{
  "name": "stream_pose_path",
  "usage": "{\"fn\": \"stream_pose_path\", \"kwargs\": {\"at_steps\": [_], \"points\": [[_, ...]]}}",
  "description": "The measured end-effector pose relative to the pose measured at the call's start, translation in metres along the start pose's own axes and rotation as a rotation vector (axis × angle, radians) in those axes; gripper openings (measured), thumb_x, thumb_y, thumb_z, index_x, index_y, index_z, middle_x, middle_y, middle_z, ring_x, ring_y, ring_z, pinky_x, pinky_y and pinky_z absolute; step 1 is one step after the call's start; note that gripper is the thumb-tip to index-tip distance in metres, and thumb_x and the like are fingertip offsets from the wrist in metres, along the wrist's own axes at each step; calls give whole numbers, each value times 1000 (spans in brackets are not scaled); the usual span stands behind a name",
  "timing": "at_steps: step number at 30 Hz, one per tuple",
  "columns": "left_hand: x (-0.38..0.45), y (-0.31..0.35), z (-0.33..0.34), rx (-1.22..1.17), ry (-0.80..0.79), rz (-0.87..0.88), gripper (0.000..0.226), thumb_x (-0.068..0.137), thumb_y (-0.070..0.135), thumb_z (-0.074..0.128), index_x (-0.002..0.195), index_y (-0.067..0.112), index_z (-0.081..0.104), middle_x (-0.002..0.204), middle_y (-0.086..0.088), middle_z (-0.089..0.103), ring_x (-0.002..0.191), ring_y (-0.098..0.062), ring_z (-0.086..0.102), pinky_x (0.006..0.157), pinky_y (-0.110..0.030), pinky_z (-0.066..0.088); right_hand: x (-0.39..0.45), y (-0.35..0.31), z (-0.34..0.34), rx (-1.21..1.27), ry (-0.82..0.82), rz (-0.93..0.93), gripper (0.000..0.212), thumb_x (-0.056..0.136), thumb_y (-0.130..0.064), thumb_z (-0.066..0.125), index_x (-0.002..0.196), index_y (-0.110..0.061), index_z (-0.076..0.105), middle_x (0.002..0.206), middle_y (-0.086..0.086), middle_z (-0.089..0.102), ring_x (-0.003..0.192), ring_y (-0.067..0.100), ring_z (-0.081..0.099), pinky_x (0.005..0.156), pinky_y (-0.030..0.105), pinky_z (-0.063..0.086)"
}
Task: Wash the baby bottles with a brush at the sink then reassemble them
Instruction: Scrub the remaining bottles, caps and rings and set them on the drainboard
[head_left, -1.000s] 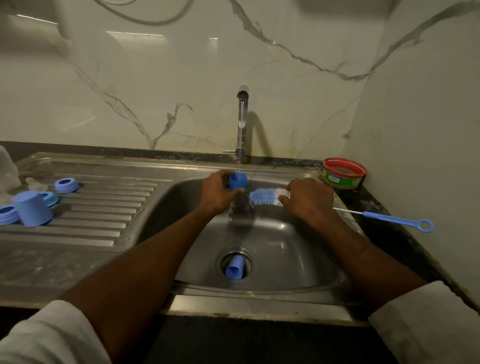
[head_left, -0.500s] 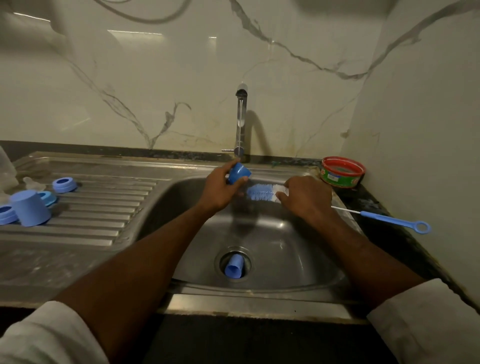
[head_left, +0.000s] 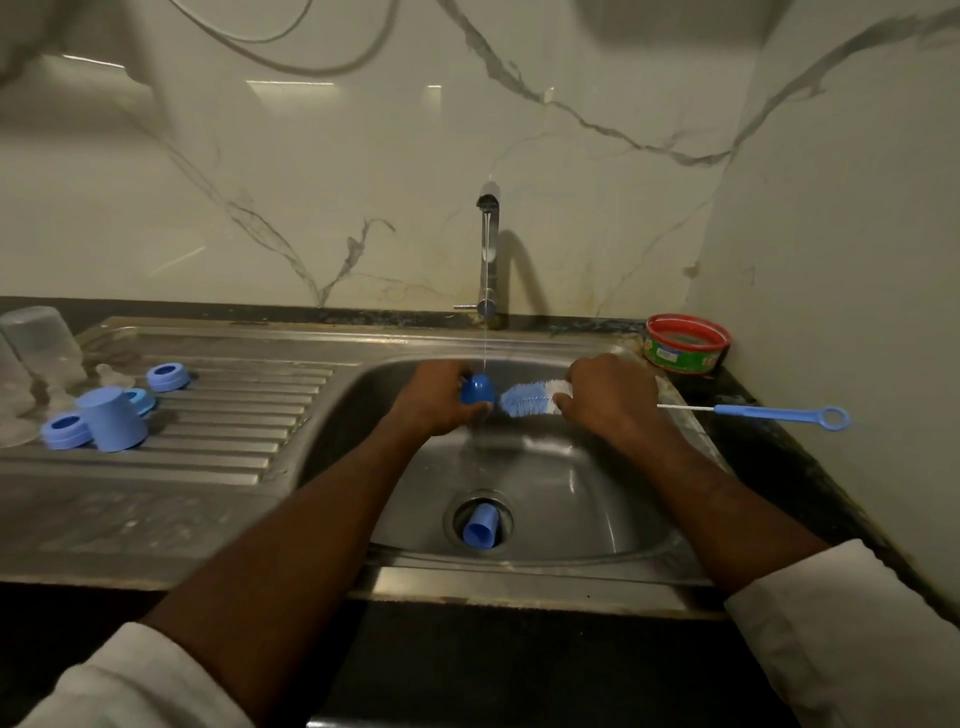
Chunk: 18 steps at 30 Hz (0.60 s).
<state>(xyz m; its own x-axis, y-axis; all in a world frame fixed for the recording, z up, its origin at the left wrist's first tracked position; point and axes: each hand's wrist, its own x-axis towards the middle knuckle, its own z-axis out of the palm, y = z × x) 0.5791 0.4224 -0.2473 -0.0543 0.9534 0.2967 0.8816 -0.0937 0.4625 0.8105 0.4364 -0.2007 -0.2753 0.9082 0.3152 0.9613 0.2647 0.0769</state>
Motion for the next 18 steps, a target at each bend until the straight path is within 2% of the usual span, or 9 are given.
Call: {"fn": "stream_pose_path", "kwargs": {"at_steps": [4,7,12,18], "points": [[-10,1,-5,83,-22,-50,55,84,40,80,129,17,60,122,-6,65,107,-17,62,95,-37,55,-6,-2,-4,-3,-25,-24,42,91,-55,61,121,-26,68,107,3,68,95,21,64,78,36,52],[-15,-4,-6,121,-36,-76,59,81,44,81,129,17,60,120,-6,65,104,-17,63,94,-38,56,-9,-6,-3,-7,-59,-54,42,91,-54,61,122,-26,67,111,4,68,99,23,65,79,36,51],[-16,-4,-5,88,-7,-75,57,82,43,81,127,15,60,117,-7,66,100,-16,62,92,-34,55,-10,-17,-1,-5,-23,-57,42,92,-55,62,122,-26,67,111,3,68,96,20,65,69,31,40],[-10,-2,2,56,-6,-52,55,81,40,82,126,17,60,118,-5,65,100,-14,61,91,-32,55,-9,-11,4,-6,-12,-45,42,91,-56,61,120,-27,68,111,3,68,98,22,66,69,32,42]]}}
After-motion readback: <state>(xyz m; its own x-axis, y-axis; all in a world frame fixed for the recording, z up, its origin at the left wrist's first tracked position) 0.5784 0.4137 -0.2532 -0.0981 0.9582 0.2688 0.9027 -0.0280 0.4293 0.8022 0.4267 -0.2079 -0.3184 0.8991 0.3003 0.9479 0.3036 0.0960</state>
